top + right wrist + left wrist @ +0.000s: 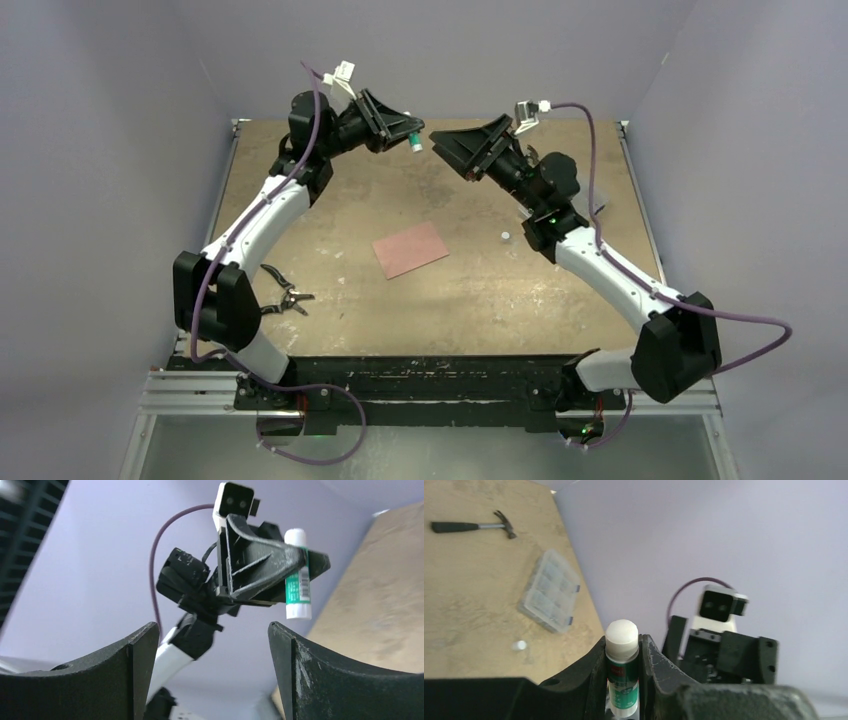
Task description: Place the letter into the envelope and seal it
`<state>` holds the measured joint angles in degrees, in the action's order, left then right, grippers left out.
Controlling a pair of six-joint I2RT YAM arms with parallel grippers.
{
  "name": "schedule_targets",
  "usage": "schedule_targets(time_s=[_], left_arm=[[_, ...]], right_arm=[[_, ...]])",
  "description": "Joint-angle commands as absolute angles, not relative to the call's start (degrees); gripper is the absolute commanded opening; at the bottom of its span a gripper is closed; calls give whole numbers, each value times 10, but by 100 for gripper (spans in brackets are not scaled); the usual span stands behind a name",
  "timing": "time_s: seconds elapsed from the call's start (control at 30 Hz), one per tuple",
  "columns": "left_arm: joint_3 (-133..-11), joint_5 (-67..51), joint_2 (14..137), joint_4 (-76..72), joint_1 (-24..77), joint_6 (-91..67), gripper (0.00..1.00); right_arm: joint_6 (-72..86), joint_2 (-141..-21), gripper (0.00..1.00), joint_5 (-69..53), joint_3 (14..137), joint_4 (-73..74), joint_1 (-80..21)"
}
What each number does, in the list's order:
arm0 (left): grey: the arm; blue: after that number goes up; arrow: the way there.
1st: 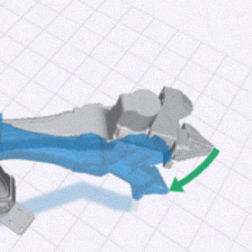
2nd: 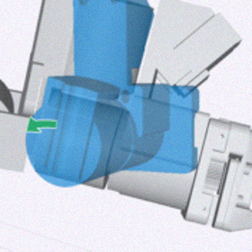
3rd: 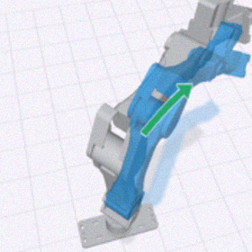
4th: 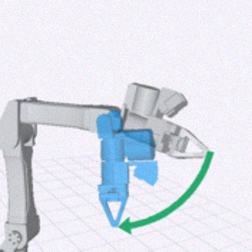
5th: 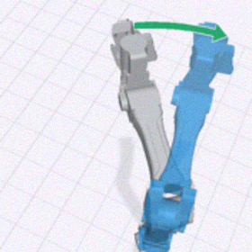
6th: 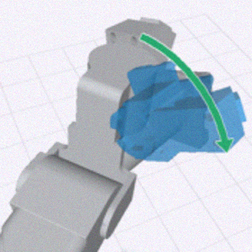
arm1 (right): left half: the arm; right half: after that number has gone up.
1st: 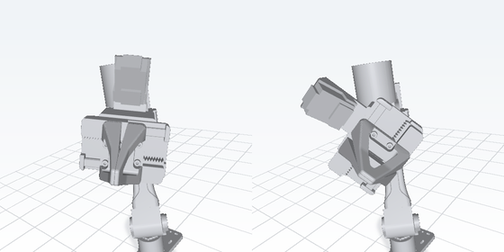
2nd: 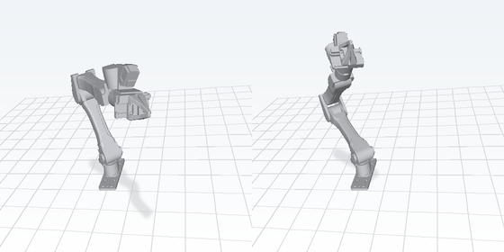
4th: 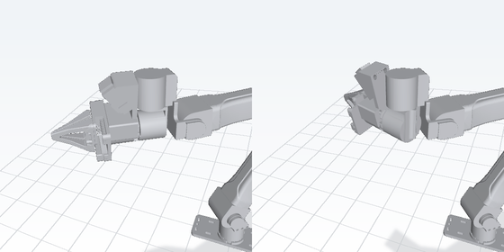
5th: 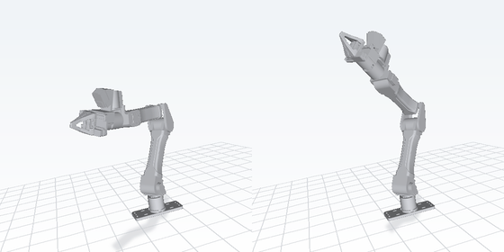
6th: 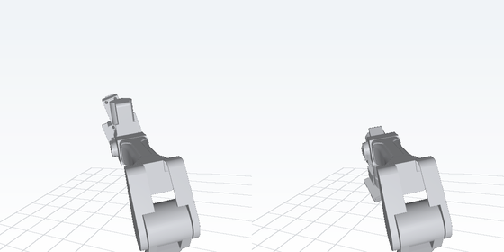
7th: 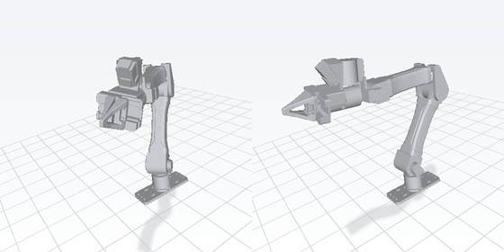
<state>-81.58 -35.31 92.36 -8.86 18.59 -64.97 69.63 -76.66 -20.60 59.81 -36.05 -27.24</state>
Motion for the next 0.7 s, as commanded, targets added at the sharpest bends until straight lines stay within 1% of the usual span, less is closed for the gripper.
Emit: schedule_targets(time_s=[0.0, 0.13, 0.23, 0.3, 0.4, 0.5, 0.6, 0.67], left_arm=[[-817, -392, 896, -187, 182, -772, 0], [-795, -387, 892, -243, 182, -824, 0], [-781, -379, 889, -266, 182, -844, 0], [-778, -376, 888, -266, 182, -847, 0], [-775, -371, 886, -266, 182, -847, 0], [-770, -367, 882, -266, 182, -848, 0], [-769, -365, 881, -264, 183, -848, 0], [-769, -362, 880, -261, 182, -847, 0]], right_arm=[[863, -782, 82, -196, 600, -440, -284], [889, -794, 83, -183, 609, -433, -291], [920, -811, 73, -190, 610, -451, -294], [932, -823, 63, -195, 609, -469, -297], [934, -831, 55, -193, 616, -465, -301], [912, -840, 53, -196, 641, -428, -306], [907, -839, 53, -185, 637, -418, -309], [903, -839, 51, -181, 638, -410, -309]])
